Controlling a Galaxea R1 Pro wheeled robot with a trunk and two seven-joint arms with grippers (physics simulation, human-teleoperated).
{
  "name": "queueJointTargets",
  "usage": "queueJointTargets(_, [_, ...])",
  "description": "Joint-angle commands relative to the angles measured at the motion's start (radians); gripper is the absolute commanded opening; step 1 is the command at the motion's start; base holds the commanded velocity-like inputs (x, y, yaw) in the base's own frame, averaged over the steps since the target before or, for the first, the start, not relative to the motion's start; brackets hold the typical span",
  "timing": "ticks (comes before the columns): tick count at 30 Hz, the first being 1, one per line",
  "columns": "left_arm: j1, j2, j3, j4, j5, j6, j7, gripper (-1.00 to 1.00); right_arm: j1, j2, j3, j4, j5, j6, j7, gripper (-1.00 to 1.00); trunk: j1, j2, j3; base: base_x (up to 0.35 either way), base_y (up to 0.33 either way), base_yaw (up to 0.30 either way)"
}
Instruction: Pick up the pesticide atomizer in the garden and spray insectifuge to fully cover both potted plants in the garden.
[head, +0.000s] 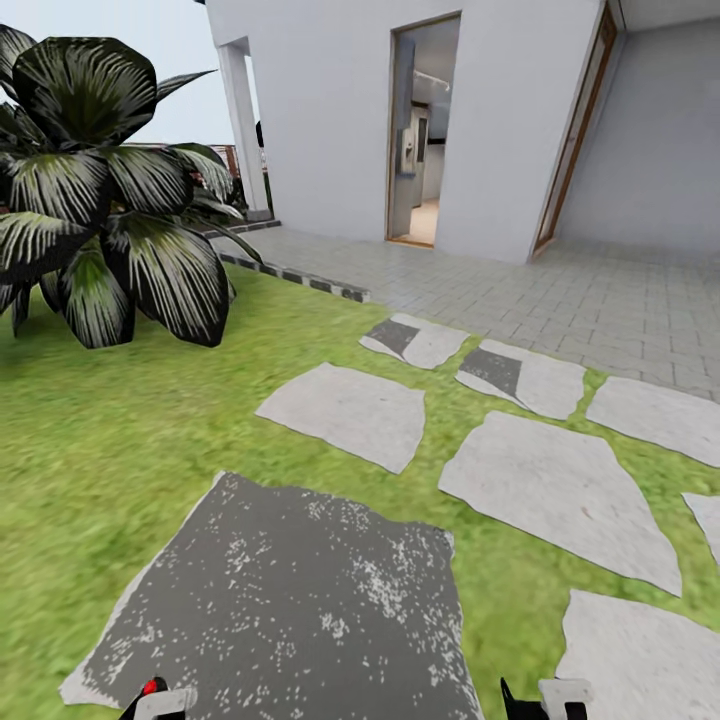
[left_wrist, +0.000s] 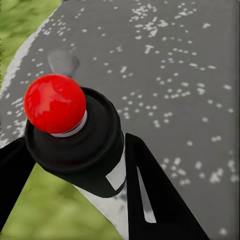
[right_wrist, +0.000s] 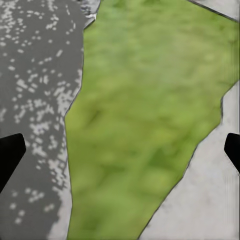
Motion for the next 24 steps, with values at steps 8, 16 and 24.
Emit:
queueJointTargets(8, [-0.001, -0.001, 0.002, 0.002, -0.007, -0.003, 0.005, -1.00, 0.000, 0.000, 0.000, 0.002, 0.000, -0.003, 0.001, 1.00, -0.031, 0.056, 0.024, 0.000, 0.000, -0.130])
queueJointTargets(16, [-0.001, -0.001, 0.002, 0.002, -0.007, -0.003, 0.005, -1.00, 0.000, -0.001, -0.001, 0.001, -0.001, -0.003, 0.001, 1.00, -0.062, 0.112, 0.050, 0.000, 0.000, -0.265])
queueJointTargets(24, [-0.001, -0.001, 0.002, 0.002, -0.006, -0.004, 0.005, -1.00, 0.000, -0.003, -0.001, 0.001, -0.002, -0.003, 0.001, 1.00, -0.088, 0.161, 0.072, 0.000, 0.000, -0.296])
